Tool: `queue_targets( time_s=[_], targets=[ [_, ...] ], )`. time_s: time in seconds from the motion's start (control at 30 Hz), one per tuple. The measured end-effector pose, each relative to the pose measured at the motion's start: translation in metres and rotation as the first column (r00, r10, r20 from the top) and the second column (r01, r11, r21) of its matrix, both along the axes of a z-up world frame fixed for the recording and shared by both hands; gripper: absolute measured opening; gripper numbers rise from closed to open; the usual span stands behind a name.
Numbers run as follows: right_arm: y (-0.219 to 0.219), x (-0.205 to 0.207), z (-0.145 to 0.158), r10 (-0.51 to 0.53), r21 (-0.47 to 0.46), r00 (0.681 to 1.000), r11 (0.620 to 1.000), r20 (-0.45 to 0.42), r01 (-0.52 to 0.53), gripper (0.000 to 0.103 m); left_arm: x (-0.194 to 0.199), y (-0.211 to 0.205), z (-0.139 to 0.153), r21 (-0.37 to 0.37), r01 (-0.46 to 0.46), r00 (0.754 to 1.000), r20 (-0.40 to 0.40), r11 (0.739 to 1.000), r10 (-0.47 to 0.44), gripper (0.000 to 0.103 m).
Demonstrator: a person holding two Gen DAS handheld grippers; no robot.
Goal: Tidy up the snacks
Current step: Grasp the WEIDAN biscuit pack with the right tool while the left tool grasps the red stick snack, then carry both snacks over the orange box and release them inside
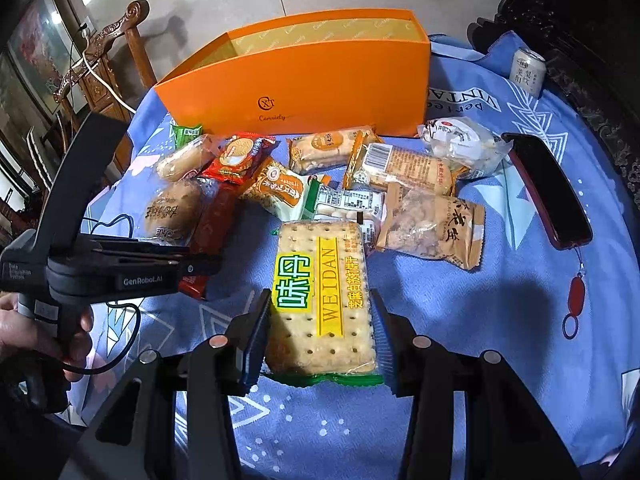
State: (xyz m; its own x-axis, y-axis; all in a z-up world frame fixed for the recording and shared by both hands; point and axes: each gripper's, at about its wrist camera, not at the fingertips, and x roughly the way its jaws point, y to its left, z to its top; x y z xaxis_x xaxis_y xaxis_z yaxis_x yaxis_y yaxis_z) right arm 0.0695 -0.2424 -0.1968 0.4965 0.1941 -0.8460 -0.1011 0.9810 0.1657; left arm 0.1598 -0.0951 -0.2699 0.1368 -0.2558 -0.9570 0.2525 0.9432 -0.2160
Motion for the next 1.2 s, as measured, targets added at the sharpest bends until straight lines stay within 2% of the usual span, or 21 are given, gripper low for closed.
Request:
queue_targets(
  time_s=[0.07, 0.17, 0.27, 0.7, 1.0, 1.2],
  targets=[
    [0.000, -0.001, 0.002, -0.002, -0.001, 1.000, 1.000, 0.004, 0.002, 0.047, -0.004, 0.004, 0.005, -0.010, 0.027, 0.999, 0.021, 1.000, -0.027, 0.014],
    [0.000, 0.000, 0.003, -0.009, -0.001, 1.000, 1.000, 0.005, 0.009, 0.047, -0.009, 0.012, 0.009, -0.027, 0.035, 0.999, 0.034, 0.999, -0.034, 0.014],
    [0.001, 0.000, 0.003, -0.007, -0.003, 1.000, 1.000, 0.004, 0.007, 0.047, -0.007, 0.012, 0.005, -0.036, 0.031, 1.000, 0.007, 0.999, -0.031, 0.013],
    [0.002, -0.002, 0.005, -0.011, -0.013, 1.000, 1.000, 0.006, 0.011, 0.047, 0.007, -0.001, 0.005, -0.033, 0.071, 0.997, 0.025, 0.997, -0.070, 0.012],
    [0.007, -0.001, 0.011, 0.010, -0.015, 1.000, 1.000, 0.021, -0.009, 0.047, -0.006, 0.014, 0.037, -0.084, 0.071, 0.994, 0.087, 0.994, -0.063, 0.012],
    [0.011, 0.006, 0.036, 0.028, 0.000, 0.997, 1.000, 0.076, -0.028, 0.047, -0.014, 0.035, 0.089, -0.115, 0.072, 0.980, 0.194, 0.991, -0.048, 0.012]
  ],
)
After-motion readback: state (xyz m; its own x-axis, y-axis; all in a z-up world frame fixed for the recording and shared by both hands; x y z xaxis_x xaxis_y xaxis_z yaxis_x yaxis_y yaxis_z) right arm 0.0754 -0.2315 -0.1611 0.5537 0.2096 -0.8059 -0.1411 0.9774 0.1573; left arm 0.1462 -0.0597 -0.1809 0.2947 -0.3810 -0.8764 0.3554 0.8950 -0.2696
